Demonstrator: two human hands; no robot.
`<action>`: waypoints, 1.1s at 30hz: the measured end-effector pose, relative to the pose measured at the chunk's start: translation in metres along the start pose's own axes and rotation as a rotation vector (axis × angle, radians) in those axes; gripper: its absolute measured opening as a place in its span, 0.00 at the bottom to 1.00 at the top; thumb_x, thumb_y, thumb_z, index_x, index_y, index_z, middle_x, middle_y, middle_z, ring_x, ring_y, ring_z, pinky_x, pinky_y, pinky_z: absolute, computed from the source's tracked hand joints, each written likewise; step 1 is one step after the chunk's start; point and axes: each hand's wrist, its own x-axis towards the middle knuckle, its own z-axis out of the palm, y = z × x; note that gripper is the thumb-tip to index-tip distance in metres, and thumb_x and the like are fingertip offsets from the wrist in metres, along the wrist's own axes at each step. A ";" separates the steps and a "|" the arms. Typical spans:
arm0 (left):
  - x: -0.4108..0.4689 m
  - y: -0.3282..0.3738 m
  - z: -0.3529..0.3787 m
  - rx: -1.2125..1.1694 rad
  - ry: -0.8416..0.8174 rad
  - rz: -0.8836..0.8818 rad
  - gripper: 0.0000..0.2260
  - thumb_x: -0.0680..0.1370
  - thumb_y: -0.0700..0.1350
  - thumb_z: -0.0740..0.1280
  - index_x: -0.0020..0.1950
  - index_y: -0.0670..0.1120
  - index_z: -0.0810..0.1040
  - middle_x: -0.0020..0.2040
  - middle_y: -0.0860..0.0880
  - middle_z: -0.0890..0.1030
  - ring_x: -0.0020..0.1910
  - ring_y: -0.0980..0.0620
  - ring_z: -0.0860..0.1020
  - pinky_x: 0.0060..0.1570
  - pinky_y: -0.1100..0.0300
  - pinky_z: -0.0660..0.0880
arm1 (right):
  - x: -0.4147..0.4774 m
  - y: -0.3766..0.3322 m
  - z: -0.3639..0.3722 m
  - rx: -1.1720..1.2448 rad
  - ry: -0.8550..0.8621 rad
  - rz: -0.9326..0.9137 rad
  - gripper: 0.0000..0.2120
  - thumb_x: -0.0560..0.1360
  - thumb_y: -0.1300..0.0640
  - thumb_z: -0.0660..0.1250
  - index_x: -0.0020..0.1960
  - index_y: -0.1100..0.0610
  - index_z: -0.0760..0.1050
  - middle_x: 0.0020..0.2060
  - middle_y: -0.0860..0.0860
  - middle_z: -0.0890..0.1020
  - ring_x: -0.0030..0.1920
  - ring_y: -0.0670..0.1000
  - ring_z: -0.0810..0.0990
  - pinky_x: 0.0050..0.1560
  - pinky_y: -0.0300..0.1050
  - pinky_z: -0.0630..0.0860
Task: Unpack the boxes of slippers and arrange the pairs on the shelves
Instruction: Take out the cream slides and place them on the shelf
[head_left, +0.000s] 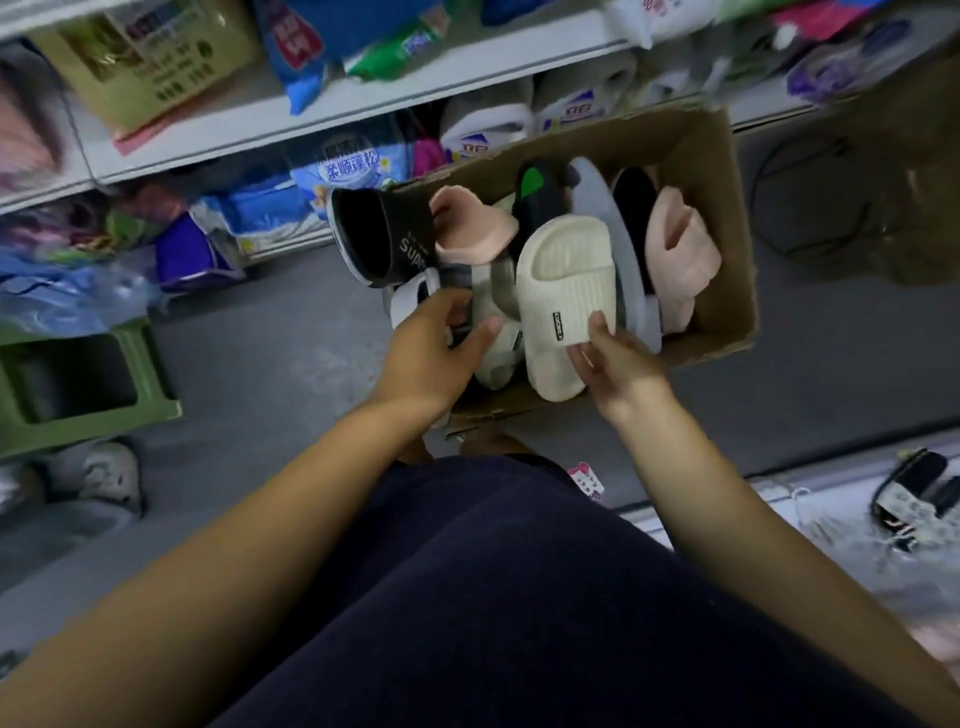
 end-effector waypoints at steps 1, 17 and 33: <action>0.004 0.007 0.001 -0.051 -0.013 -0.004 0.23 0.80 0.55 0.69 0.70 0.45 0.74 0.62 0.51 0.79 0.60 0.55 0.77 0.53 0.70 0.71 | -0.014 -0.002 -0.008 -0.014 -0.007 -0.043 0.14 0.78 0.58 0.70 0.62 0.61 0.76 0.53 0.54 0.83 0.52 0.50 0.84 0.47 0.41 0.82; 0.006 -0.005 -0.076 -0.423 0.142 -0.173 0.06 0.82 0.47 0.67 0.55 0.46 0.81 0.49 0.46 0.85 0.49 0.45 0.84 0.48 0.48 0.84 | -0.046 -0.017 0.019 -0.252 0.089 -0.515 0.05 0.80 0.55 0.68 0.53 0.56 0.77 0.41 0.51 0.84 0.37 0.42 0.83 0.44 0.36 0.78; -0.033 -0.047 -0.062 -1.142 0.336 -0.529 0.07 0.84 0.42 0.63 0.56 0.41 0.78 0.57 0.42 0.84 0.53 0.46 0.85 0.49 0.53 0.84 | 0.110 0.046 0.030 -1.619 -0.370 -0.438 0.31 0.76 0.47 0.72 0.75 0.59 0.69 0.72 0.59 0.72 0.71 0.61 0.70 0.68 0.49 0.68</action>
